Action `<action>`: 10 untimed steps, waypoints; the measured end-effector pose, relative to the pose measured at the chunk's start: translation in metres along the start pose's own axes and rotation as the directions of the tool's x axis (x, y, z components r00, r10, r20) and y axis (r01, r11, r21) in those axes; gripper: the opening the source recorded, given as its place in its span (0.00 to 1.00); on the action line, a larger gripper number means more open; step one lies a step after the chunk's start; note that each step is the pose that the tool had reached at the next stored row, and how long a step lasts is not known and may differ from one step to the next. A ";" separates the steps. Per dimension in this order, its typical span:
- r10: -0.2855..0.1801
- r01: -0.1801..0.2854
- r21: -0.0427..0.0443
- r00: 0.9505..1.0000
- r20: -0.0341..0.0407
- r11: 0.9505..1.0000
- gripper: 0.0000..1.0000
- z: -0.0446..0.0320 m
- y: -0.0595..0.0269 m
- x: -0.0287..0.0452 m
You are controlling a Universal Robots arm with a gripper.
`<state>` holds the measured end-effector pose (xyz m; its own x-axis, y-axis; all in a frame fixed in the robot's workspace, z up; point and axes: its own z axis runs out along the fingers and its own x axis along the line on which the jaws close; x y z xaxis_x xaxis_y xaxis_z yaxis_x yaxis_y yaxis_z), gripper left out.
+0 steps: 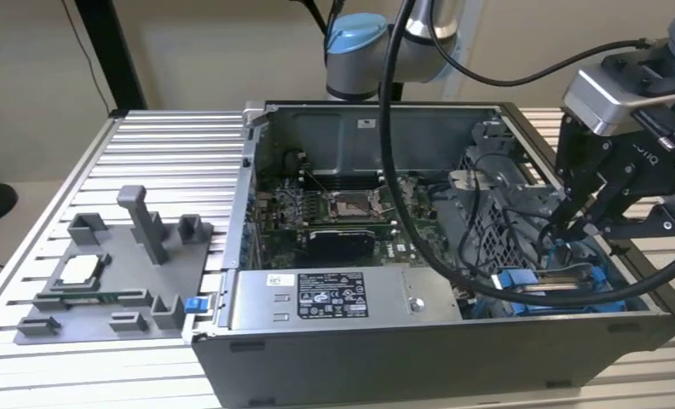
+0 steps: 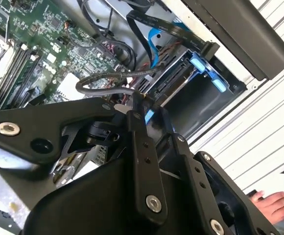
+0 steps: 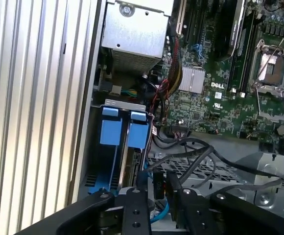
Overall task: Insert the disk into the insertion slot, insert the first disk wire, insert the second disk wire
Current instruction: 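Insert the first disk wire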
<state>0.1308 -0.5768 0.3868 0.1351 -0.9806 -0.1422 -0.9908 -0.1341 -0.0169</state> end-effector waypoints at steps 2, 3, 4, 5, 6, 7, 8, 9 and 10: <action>-0.001 0.001 0.004 1.000 0.010 1.000 0.00 0.0006 0.0001 0.0004; -0.002 0.002 0.005 1.000 0.016 1.000 0.00 0.0009 0.0002 0.0007; -0.002 0.002 0.007 1.000 0.021 1.000 0.00 0.0011 0.0002 0.0009; -0.002 0.002 0.008 1.000 0.025 1.000 0.00 0.0014 0.0002 0.0012; -0.003 0.002 0.009 1.000 0.030 1.000 0.00 0.0016 0.0003 0.0015; -0.003 0.003 0.010 0.999 0.033 1.000 0.00 0.0019 0.0004 0.0021; -0.003 0.003 0.010 0.999 0.035 1.000 0.00 0.0023 0.0004 0.0027; -0.003 0.003 0.010 0.999 0.036 1.000 0.00 0.0024 0.0005 0.0030; -0.004 0.003 0.010 0.999 0.036 1.000 0.00 0.0026 0.0005 0.0031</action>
<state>0.1307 -0.5796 0.3838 0.1384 -0.9742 -0.1781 -0.9904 -0.1357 -0.0274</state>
